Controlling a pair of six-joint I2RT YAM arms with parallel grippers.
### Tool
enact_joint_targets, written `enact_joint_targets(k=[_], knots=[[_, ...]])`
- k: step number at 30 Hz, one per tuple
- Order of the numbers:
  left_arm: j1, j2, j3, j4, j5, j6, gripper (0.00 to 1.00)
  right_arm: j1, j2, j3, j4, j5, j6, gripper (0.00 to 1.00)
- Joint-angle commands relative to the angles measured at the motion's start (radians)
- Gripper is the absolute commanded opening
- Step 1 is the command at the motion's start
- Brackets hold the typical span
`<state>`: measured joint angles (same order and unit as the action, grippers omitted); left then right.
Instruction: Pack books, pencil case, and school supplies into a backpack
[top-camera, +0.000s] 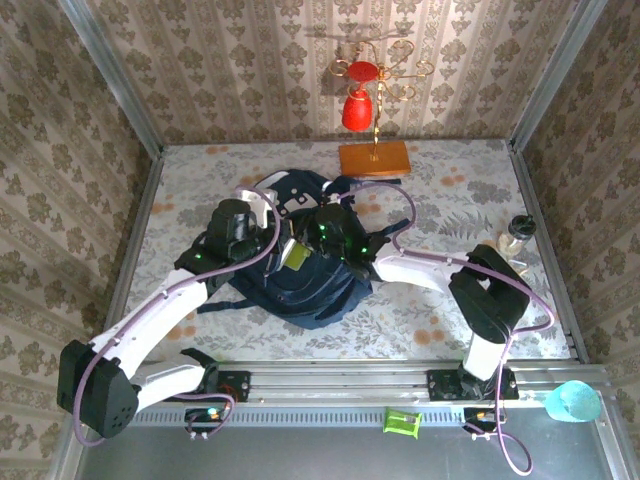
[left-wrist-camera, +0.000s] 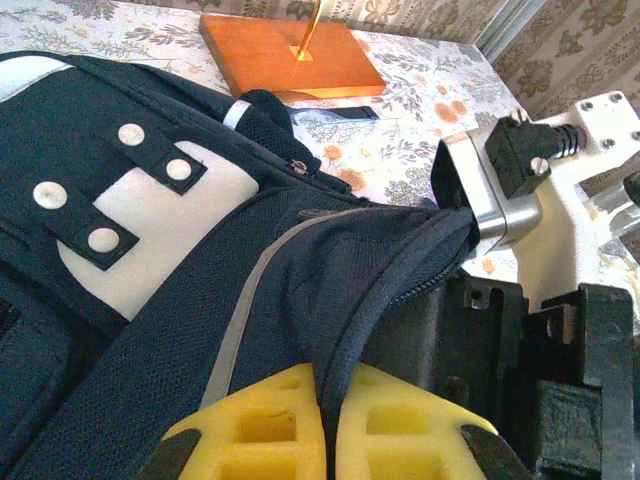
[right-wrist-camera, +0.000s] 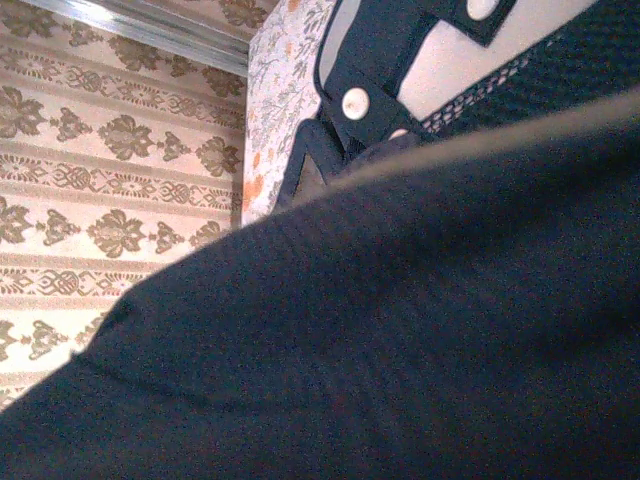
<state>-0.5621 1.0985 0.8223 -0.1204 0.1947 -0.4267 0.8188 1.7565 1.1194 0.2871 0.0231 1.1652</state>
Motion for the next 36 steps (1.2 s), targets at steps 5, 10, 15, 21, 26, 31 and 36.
enact_joint_targets(k=[5, 10, 15, 21, 26, 31, 36], knots=[[-0.024, -0.011, -0.02, 0.083, 0.034, -0.01, 0.0, -0.001, -0.19, -0.075, -0.21, -0.071, -0.252, 0.33], [-0.053, -0.002, -0.087, 0.121, 0.029, -0.044, 0.0, -0.019, -0.398, -0.148, -0.523, 0.034, -0.383, 0.34], [-0.105, 0.018, -0.133, 0.15, 0.021, -0.061, 0.0, -0.201, -0.409, -0.252, -0.5, -0.115, -0.353, 0.35], [-0.198, 0.045, -0.124, 0.121, -0.034, -0.1, 0.0, -0.323, -0.234, -0.172, -0.466, -0.29, -0.437, 0.27], [-0.262, 0.095, -0.104, 0.138, -0.095, -0.115, 0.0, -0.379, -0.129, -0.068, -0.457, -0.372, -0.497, 0.22], [-0.296, 0.197, -0.041, 0.158, -0.105, -0.095, 0.04, -0.43, -0.059, 0.017, -0.429, -0.439, -0.513, 0.2], [-0.301, 0.295, 0.052, 0.103, -0.079, -0.048, 0.24, -0.477, -0.084, 0.051, -0.527, -0.394, -0.572, 0.22]])
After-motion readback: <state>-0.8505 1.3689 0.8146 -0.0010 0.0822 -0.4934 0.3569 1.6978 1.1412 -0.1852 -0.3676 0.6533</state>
